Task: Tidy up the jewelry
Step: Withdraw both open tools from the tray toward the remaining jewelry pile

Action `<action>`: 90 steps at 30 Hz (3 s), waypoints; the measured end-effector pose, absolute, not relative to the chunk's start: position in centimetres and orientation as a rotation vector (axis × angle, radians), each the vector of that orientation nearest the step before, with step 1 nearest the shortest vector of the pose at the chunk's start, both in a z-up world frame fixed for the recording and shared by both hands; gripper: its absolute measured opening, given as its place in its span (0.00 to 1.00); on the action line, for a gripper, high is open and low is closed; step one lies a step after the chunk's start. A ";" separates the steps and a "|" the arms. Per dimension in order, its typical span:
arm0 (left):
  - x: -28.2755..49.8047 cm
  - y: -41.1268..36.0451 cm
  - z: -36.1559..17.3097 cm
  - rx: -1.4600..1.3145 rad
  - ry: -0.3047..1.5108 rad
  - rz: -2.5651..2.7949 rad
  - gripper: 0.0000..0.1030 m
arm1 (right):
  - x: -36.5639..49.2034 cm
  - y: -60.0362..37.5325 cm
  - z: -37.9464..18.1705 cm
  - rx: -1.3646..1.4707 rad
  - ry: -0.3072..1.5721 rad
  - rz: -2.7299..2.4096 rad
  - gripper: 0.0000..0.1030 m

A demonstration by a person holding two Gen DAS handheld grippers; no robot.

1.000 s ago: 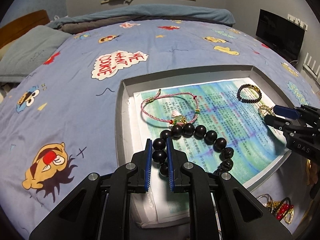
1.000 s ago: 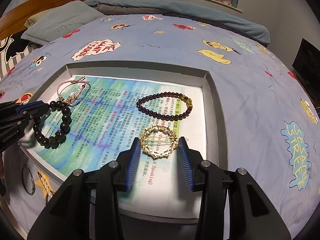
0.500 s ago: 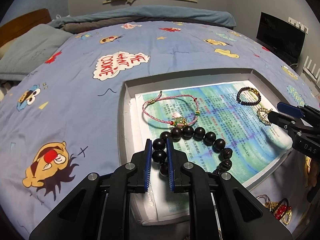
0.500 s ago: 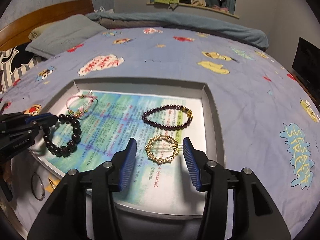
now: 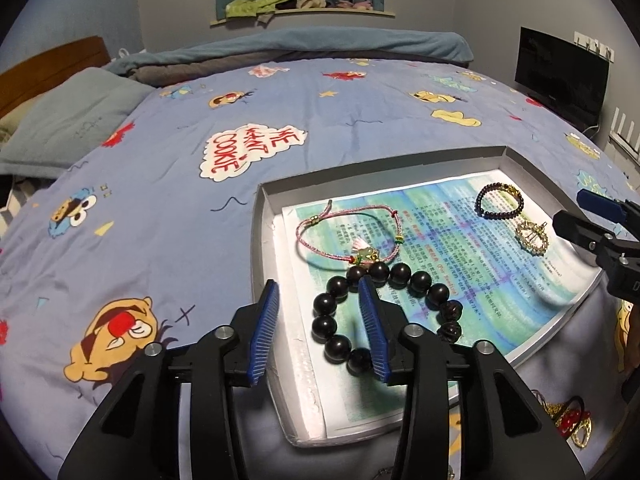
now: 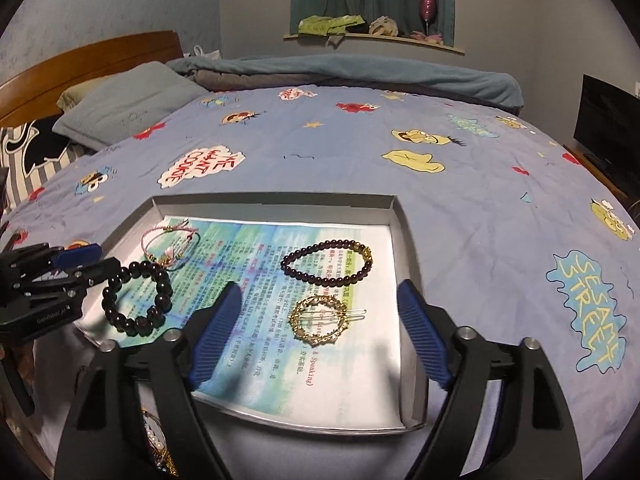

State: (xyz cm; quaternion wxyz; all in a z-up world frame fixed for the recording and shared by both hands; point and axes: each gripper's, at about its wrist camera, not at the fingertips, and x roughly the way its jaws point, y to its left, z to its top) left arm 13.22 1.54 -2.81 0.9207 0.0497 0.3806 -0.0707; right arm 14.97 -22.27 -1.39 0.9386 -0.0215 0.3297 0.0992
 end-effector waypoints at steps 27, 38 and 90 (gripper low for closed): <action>9.1 2.5 0.9 0.154 0.736 -0.096 0.82 | 11.2 -24.1 1.5 -0.097 0.609 0.206 0.95; 3.3 2.3 2.0 0.173 0.744 -0.196 0.89 | 5.6 -24.2 2.5 -0.162 0.675 0.292 0.95; 1.4 0.4 -6.3 0.159 0.861 -0.248 0.87 | -1.0 -21.4 -6.3 -0.139 0.819 0.439 0.27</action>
